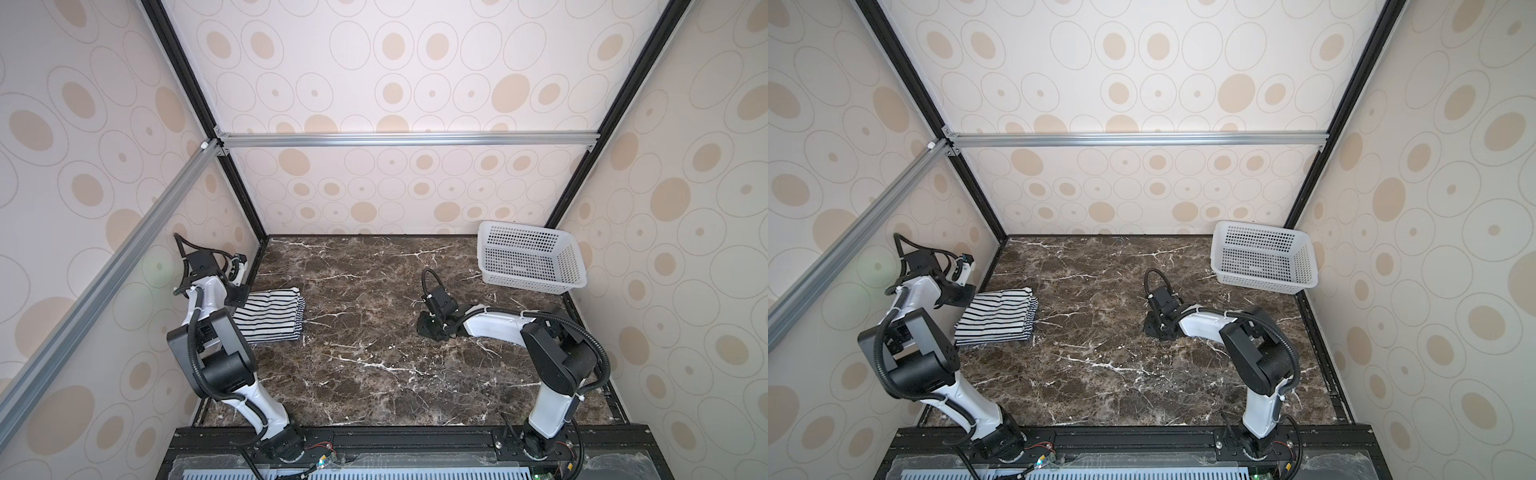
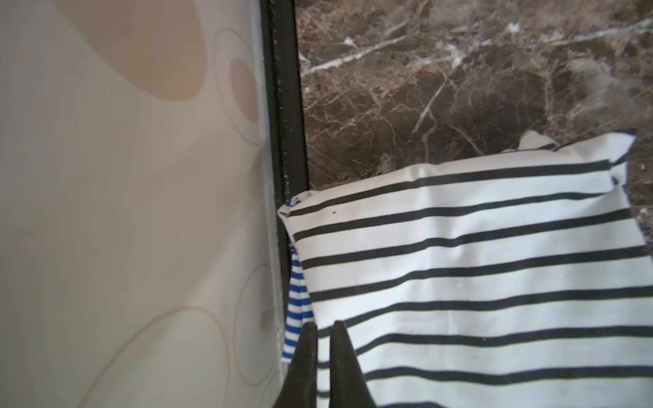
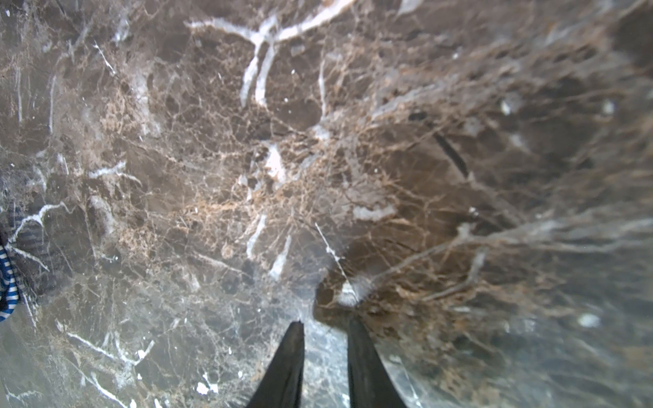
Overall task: Fold and stack tank tops
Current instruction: Place the tank top on the tank top.
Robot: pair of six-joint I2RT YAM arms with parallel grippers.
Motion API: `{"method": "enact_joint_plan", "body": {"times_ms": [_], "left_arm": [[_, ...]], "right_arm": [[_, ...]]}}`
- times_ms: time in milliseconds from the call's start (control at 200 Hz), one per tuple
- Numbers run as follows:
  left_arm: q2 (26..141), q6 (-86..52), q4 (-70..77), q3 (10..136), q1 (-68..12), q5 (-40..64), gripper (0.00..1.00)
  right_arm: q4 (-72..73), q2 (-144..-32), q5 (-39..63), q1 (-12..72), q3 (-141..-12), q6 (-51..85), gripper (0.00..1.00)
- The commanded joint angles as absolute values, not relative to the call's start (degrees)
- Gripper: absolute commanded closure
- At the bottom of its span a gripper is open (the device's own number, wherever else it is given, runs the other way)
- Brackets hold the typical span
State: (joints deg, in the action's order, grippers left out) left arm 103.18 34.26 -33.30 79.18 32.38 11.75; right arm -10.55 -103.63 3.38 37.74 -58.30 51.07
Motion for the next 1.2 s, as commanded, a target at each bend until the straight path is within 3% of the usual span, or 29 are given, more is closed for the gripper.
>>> {"method": "enact_joint_plan", "body": {"times_ms": [0,275,435,605,735,880,1055,1095,1195], "left_arm": [[105.64,33.32,-36.67,80.82,32.57,14.15,0.91],[107.41,32.38,-30.62,76.84,32.52,3.85,0.92],[106.91,32.21,-27.49,74.63,32.53,-0.31,0.85],[104.48,31.26,-28.22,74.61,32.52,2.61,0.81],[97.80,29.48,-27.17,73.48,32.46,9.18,0.65],[87.35,26.88,-23.55,68.51,31.47,19.09,0.49],[77.67,22.09,-18.48,60.41,23.69,23.95,0.16],[75.79,20.27,-16.06,58.10,21.62,24.35,0.02],[72.57,14.29,-9.70,53.13,17.13,24.25,0.01]], "right_arm": [[-16.74,-106.26,2.72,37.27,-56.87,51.11,0.75],[-16.61,-105.64,2.64,37.27,-56.40,51.31,0.75],[-16.46,-105.67,2.90,37.28,-56.52,51.16,0.75],[-17.32,-103.25,2.92,37.28,-56.94,49.70,0.75],[-22.63,-98.46,0.87,37.28,-60.23,45.14,0.72],[-29.82,-92.10,-4.31,37.02,-64.19,37.85,0.56],[-35.71,-84.41,-11.10,34.73,-64.57,33.14,0.25],[-36.80,-82.64,-12.69,33.80,-64.17,32.41,0.19],[-38.13,-78.64,-16.03,30.14,-62.20,30.67,0.05]]}}
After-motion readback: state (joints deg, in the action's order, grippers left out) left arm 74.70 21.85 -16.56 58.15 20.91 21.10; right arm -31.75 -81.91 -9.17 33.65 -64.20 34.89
